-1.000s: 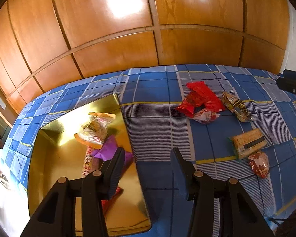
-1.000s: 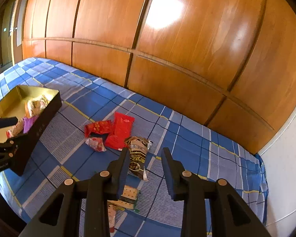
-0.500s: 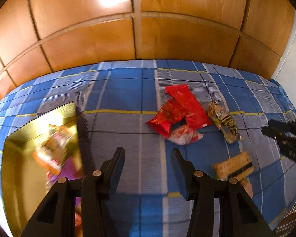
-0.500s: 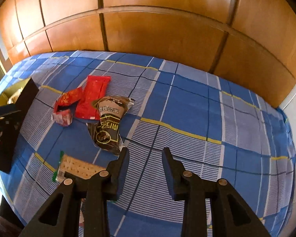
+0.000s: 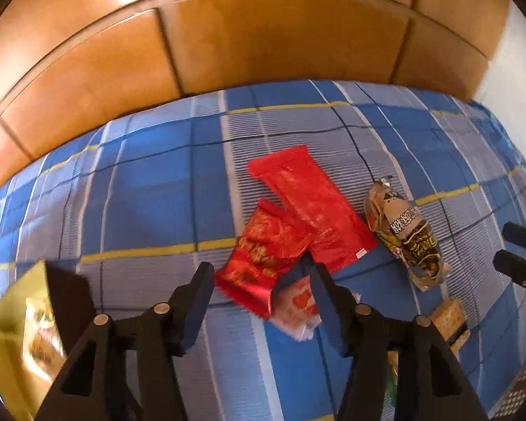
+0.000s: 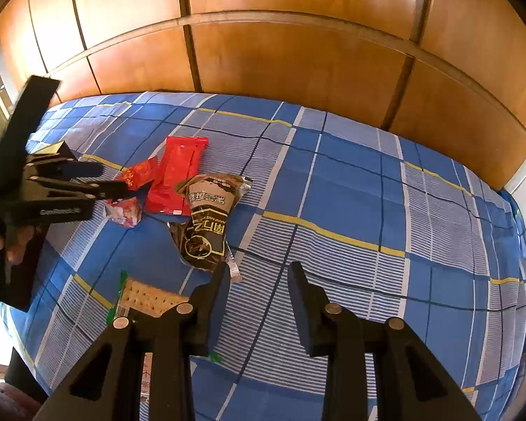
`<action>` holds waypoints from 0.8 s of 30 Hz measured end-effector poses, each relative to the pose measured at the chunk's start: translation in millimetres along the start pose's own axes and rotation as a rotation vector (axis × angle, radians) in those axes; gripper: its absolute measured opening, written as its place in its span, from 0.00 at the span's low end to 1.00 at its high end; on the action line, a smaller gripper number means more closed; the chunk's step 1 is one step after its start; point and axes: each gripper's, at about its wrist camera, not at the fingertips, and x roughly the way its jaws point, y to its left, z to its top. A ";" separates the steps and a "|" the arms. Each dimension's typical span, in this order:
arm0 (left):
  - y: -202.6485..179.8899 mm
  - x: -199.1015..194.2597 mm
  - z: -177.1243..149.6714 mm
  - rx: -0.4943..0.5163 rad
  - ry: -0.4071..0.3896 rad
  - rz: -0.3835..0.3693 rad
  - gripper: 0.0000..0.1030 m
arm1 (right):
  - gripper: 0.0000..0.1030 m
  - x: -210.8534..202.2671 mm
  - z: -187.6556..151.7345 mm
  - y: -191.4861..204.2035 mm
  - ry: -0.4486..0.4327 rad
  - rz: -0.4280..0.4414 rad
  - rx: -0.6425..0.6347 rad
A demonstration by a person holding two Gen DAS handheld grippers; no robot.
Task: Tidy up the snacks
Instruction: 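Reach the left gripper to the red gold-printed pouch and grasp it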
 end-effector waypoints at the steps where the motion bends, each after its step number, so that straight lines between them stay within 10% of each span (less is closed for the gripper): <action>1: -1.7 4.5 2.4 0.021 0.005 0.006 0.56 | 0.33 0.0 0.1 0.5 0.000 0.001 -0.003; 10: 16.5 30.5 1.2 -0.053 0.044 -0.019 0.35 | 0.33 -0.4 2.2 -2.1 -0.010 0.000 0.005; 24: 12.1 -56.9 -63.8 -0.124 -0.068 -0.020 0.25 | 0.33 3.3 1.7 -18.5 0.002 -0.023 0.068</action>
